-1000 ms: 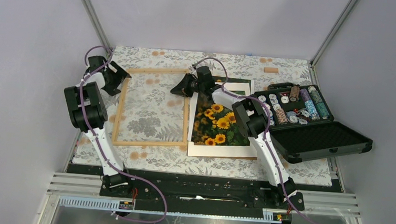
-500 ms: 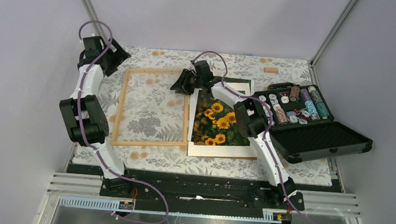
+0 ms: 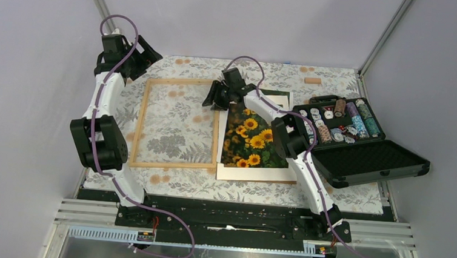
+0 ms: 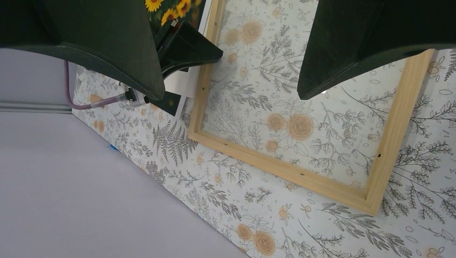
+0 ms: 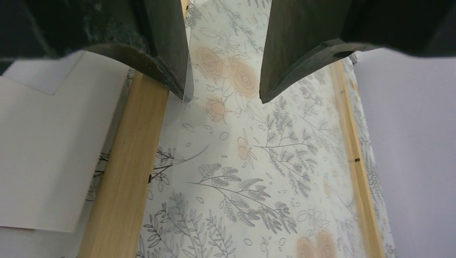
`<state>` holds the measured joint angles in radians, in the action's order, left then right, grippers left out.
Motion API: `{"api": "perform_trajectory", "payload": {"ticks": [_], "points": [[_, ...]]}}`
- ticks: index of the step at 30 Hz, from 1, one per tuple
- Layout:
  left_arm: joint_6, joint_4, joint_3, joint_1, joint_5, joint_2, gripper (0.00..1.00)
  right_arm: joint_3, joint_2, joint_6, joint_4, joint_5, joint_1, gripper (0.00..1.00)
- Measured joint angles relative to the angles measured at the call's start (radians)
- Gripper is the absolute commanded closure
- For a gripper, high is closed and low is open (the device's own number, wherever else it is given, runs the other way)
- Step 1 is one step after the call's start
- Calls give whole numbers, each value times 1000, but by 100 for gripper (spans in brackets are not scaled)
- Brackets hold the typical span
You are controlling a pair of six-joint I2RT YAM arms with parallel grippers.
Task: Put the photo into the frame
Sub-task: Place the photo frame item in the photo frame.
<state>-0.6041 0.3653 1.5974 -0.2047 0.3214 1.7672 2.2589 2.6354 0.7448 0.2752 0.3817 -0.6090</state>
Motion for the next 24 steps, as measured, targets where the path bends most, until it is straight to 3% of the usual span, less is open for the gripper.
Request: {"api": "perform_trajectory", "payload": {"ticks": [15, 20, 24], "points": [[-10, 0, 0, -18, 31, 0, 1, 8, -143, -142, 268, -175, -3, 26], [-10, 0, 0, -20, 35, 1, 1, -40, -188, -161, 264, -198, -1, 41], [-10, -2, 1, -12, 53, 16, 1, -145, -214, -153, 198, -201, 4, 48]]}}
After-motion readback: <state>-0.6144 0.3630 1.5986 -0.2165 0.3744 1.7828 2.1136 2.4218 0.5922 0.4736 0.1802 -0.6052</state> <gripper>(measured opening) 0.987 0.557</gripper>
